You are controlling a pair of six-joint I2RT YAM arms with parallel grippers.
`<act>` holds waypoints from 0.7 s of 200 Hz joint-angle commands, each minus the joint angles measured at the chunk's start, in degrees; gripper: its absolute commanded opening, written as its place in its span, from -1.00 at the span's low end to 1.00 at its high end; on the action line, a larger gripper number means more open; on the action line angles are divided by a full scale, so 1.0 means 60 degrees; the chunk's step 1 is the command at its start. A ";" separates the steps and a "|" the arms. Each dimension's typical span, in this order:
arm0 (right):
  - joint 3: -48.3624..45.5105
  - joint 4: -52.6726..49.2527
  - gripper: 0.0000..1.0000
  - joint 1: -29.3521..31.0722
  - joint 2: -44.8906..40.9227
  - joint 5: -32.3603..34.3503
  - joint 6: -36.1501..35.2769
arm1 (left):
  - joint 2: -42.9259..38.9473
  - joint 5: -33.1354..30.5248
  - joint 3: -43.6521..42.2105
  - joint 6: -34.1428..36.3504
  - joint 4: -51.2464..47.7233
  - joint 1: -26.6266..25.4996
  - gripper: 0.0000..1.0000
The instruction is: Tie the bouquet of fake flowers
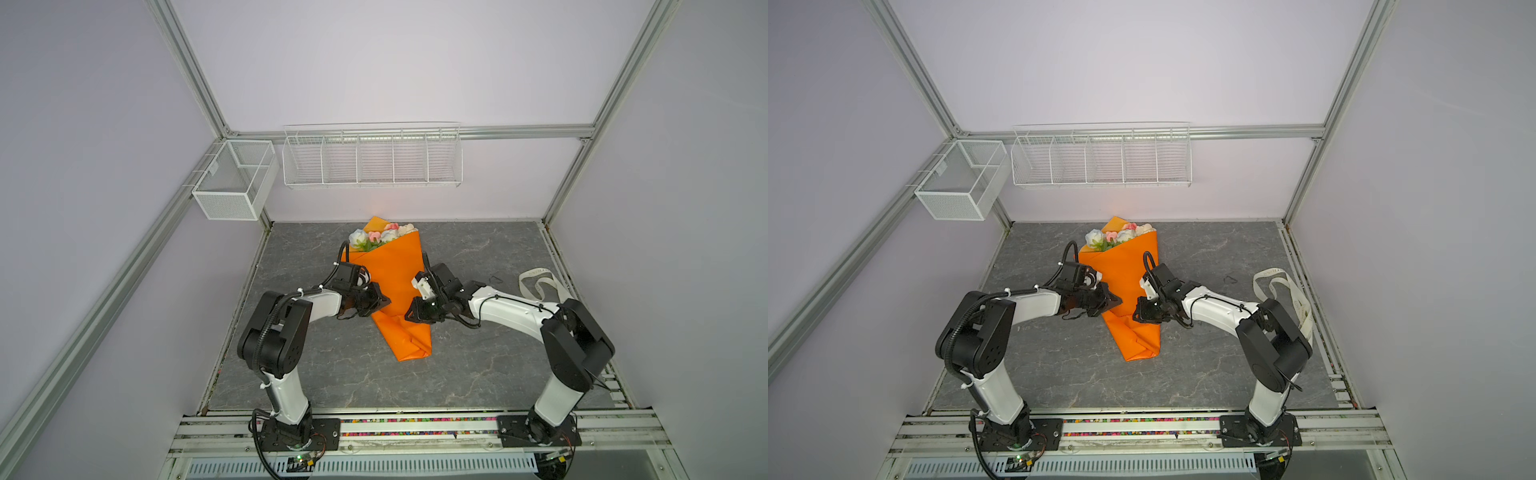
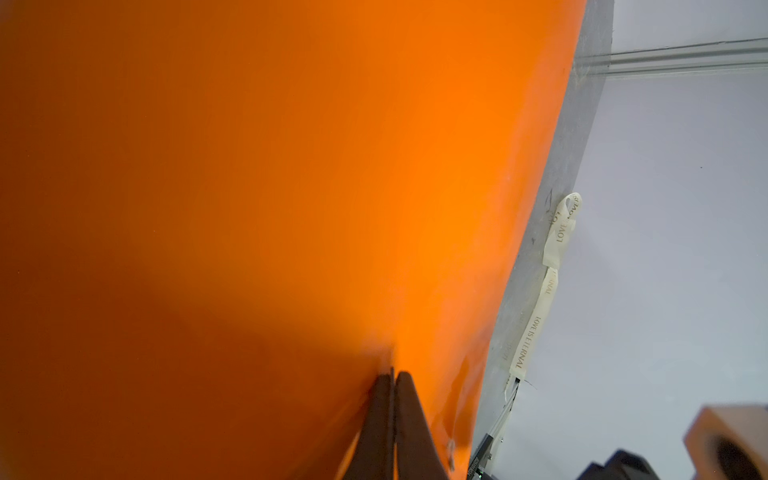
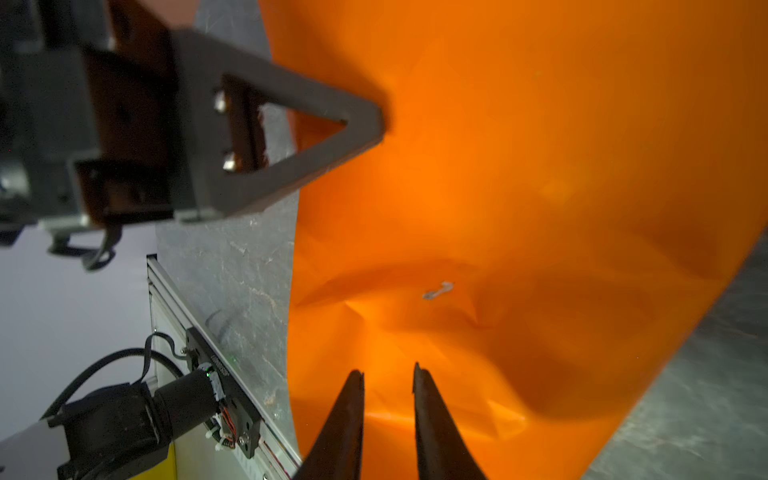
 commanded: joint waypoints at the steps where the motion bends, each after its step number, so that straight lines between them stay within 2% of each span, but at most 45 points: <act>1: -0.0189 -0.0058 -0.53 0.0573 0.0276 -0.0178 -0.0077 | 0.0301 0.0159 0.0296 0.0425 0.0009 0.0197 -0.90; 28: 0.0274 -0.0778 -0.57 0.0994 0.1097 0.0375 -0.0038 | 0.0481 0.0271 0.0375 0.0545 0.0007 0.0374 -0.90; 70: 0.0355 -0.0577 -0.56 0.1193 0.1427 0.0021 0.0013 | 0.0643 0.0340 0.0575 0.0808 -0.0167 0.0411 -0.89; 113: 0.0267 -0.1517 -0.44 0.1080 -0.0017 0.0856 -0.0161 | 0.0773 0.0301 0.0683 0.1032 -0.0374 0.0411 -0.90; 140: -0.0292 -0.1739 -0.46 0.0974 -0.0667 0.0835 -0.0271 | 0.0820 0.0272 0.0639 0.1086 -0.0383 0.0411 -0.91</act>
